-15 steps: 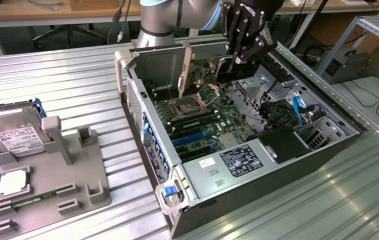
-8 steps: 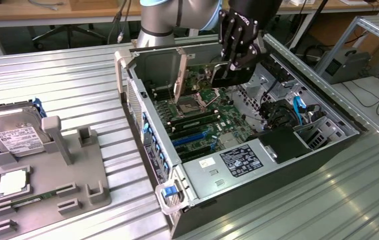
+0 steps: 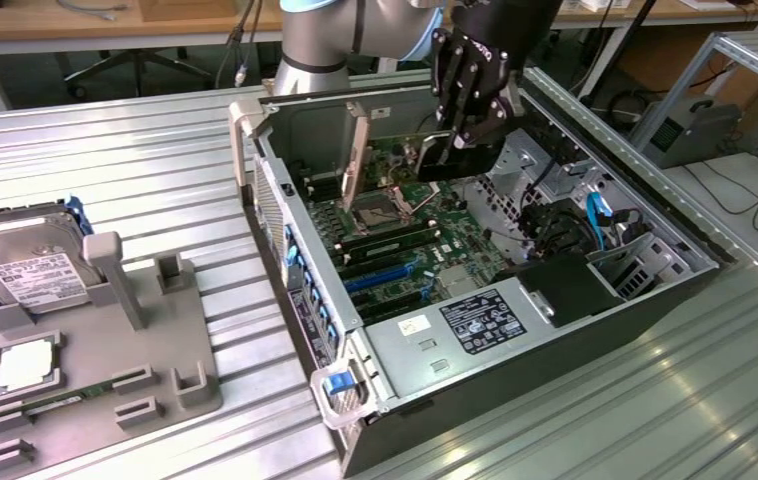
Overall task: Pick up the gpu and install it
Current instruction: 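Insert the gpu into the slot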
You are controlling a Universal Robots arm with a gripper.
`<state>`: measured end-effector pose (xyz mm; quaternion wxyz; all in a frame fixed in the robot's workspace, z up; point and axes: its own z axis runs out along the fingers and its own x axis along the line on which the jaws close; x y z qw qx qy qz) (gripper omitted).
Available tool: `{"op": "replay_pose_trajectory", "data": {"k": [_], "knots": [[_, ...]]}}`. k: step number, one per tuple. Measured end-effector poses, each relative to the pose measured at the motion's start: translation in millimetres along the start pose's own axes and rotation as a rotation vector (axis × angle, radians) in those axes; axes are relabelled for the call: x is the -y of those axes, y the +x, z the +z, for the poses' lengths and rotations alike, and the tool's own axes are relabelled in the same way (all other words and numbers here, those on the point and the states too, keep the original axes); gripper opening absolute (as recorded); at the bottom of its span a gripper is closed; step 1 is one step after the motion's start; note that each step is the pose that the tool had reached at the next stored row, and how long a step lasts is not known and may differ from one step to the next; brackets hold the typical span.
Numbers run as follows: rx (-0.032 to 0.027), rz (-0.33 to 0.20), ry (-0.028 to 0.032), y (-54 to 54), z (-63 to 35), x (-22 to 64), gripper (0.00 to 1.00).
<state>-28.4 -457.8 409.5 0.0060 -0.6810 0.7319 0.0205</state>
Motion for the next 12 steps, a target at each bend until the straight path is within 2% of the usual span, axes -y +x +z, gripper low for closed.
{"op": "replay_pose_trajectory", "data": {"k": [2, 12], "knots": [[0.0002, 0.0, 0.0001, 0.0, 0.4, -0.1, 0.27], [0.0001, 0.0, 0.0001, 0.9, 21.7, -3.8, 0.27]]}}
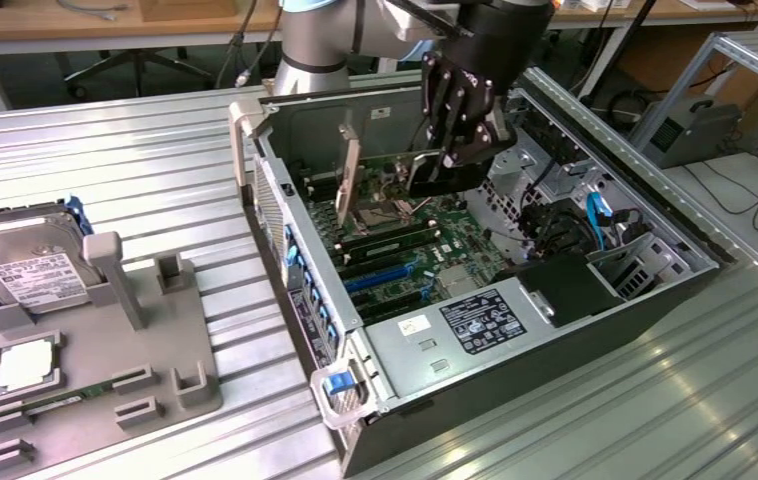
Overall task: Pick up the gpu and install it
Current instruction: 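Insert the gpu into the slot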
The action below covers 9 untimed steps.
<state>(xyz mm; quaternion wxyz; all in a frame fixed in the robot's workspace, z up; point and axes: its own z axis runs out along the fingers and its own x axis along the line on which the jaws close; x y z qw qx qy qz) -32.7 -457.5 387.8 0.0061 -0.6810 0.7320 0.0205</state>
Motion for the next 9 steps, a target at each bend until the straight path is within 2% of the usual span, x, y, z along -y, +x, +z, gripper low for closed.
{"op": "replay_pose_trajectory", "data": {"k": [9], "knots": [[0.0, 0.0, 0.0, 1.1, 20.3, -5.2, 0.27]]}}
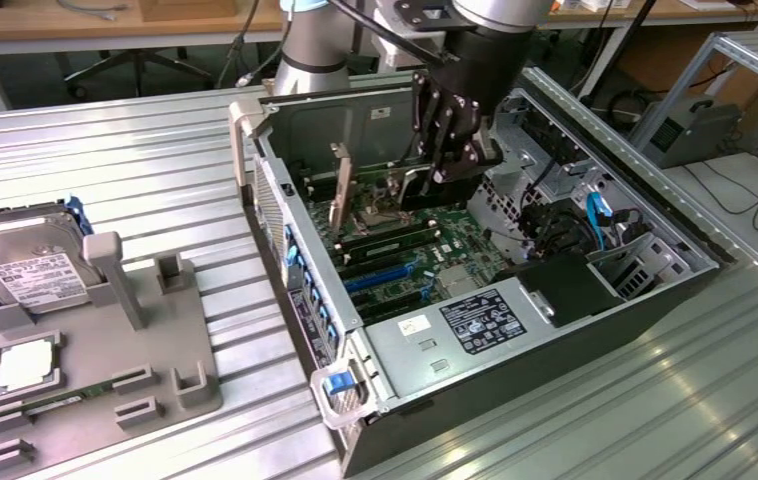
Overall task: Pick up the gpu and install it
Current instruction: 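Insert the gpu into the slot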
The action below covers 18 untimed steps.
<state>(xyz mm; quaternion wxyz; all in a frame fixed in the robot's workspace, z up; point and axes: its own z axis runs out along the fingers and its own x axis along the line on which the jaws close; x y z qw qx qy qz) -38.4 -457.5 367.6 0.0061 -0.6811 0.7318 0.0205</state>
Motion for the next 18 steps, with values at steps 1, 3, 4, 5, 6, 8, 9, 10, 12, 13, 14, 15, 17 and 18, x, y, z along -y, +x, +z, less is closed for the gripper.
{"op": "replay_pose_trajectory", "data": {"k": [1, 3, 4, 5, 6, 8, 9, 10, 12, 13, 14, 15, 17, 18], "knots": [[-0.0001, -0.001, 0.0, 0.0, 1.1, 0.0, 0.27], [-0.0006, -0.012, -0.0004, 0.1, 2.7, 0.0, 0.27], [-0.0017, -0.026, -0.0009, 0.1, 3.7, 0.0, 0.27], [-0.0029, -0.044, -0.0015, 0.1, 4.7, 0.0, 0.27], [-0.0038, -0.047, -0.0016, 0.1, 5.2, 0.0, 0.27], [-0.0038, -0.048, -0.0015, 0.2, 7.3, 0.1, 0.27], [-0.0039, -0.047, -0.0016, 0.2, 9.3, 0.1, 0.27], [-0.0039, -0.047, -0.0016, 0.3, 11.9, 0.2, 0.27], [-0.0038, -0.047, -0.0015, 0.5, 15.7, 0.2, 0.27], [-0.0039, -0.047, -0.0015, 0.5, 17.5, 0.3, 0.27], [-0.004, -0.047, -0.0016, 0.6, 19.3, 0.3, 0.27], [-0.004, -0.047, -0.0016, 0.8, 23.2, 0.4, 0.27], [-0.004, -0.047, -0.0016, 1.0, 29.2, 0.5, 0.27], [-0.004, -0.047, -0.0016, 1.0, 30.7, 0.6, 0.27]]}}
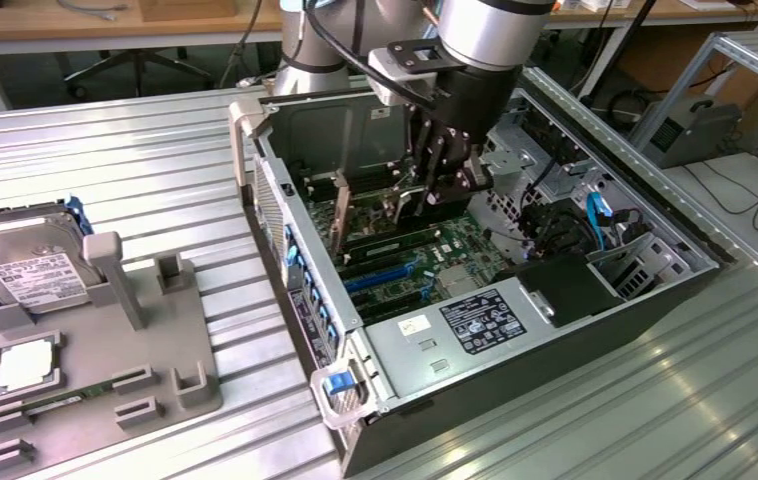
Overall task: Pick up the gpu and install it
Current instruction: 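Insert the gpu into the slot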
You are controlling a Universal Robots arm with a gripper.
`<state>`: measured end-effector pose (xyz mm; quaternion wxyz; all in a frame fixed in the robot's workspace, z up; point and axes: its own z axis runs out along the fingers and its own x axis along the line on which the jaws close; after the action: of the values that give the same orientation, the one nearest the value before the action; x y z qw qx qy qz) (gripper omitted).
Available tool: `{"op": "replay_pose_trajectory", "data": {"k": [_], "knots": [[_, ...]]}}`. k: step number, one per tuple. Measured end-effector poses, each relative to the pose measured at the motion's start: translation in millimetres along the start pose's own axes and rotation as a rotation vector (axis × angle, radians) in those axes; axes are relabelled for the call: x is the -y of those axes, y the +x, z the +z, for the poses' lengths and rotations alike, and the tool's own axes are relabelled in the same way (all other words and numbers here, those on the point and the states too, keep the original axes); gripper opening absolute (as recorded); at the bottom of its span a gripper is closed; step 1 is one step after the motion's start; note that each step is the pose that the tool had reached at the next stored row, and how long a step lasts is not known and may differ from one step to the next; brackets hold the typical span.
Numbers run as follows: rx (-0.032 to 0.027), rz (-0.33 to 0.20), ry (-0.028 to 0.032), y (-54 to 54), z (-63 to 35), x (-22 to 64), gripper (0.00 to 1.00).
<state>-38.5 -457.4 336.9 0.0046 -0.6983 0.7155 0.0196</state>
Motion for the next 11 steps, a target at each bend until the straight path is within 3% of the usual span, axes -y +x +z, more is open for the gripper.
{"op": "replay_pose_trajectory", "data": {"k": [7, 11], "knots": [[0.0002, 0.0, 0.0001, 0.7, 20.7, 0.2, 0.27], [0.0014, -0.001, 0.0, 0.9, 24.7, 0.1, 0.27]]}}
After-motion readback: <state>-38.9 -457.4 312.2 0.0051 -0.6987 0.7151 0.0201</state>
